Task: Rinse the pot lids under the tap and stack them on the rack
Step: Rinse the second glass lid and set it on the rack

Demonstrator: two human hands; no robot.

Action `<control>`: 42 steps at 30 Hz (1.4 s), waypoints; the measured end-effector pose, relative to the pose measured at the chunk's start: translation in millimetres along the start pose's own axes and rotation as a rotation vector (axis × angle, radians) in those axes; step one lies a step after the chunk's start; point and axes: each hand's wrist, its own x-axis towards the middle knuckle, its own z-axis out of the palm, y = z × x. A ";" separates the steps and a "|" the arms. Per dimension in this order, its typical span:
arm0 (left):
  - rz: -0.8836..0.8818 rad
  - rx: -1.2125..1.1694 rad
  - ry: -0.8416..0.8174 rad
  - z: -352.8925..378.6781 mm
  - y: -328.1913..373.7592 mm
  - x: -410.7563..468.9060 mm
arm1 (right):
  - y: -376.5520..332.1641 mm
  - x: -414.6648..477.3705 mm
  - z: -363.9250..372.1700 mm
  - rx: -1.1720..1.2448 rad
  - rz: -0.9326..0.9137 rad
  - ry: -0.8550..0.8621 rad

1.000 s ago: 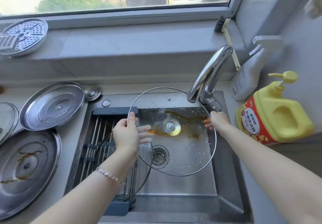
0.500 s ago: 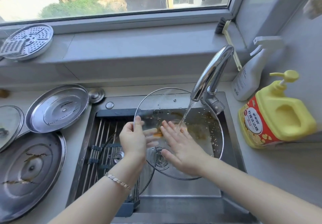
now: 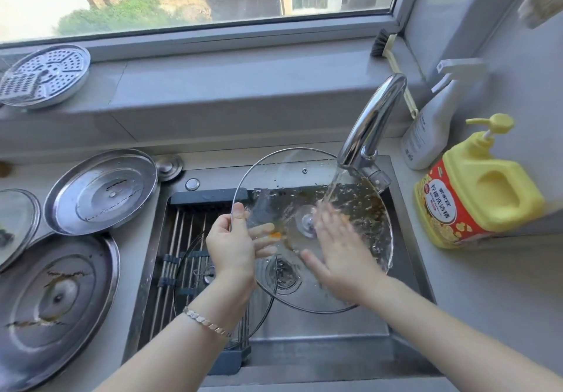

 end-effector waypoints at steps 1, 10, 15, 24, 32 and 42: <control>0.000 0.002 0.009 -0.8 -0.5 0.0 | -7.3 -7.5 5.1 0.017 -0.047 -0.038; 0.017 -0.009 0.083 -8.2 0.0 3.2 | -0.7 -21.8 2.5 -0.012 -0.115 -0.090; 0.012 -0.006 0.081 -8.8 -0.1 2.4 | 31.0 -7.0 -13.6 -0.038 0.112 0.011; -0.068 0.083 -0.036 -7.4 -7.1 -7.3 | 43.4 10.7 -15.8 0.016 0.194 0.036; -0.064 0.164 -0.070 12.7 -25.1 -22.5 | -37.2 22.4 -14.8 -0.008 -0.247 0.042; -0.101 0.150 -0.131 12.4 -12.6 -20.7 | -19.7 31.6 -15.8 -0.068 -0.228 0.064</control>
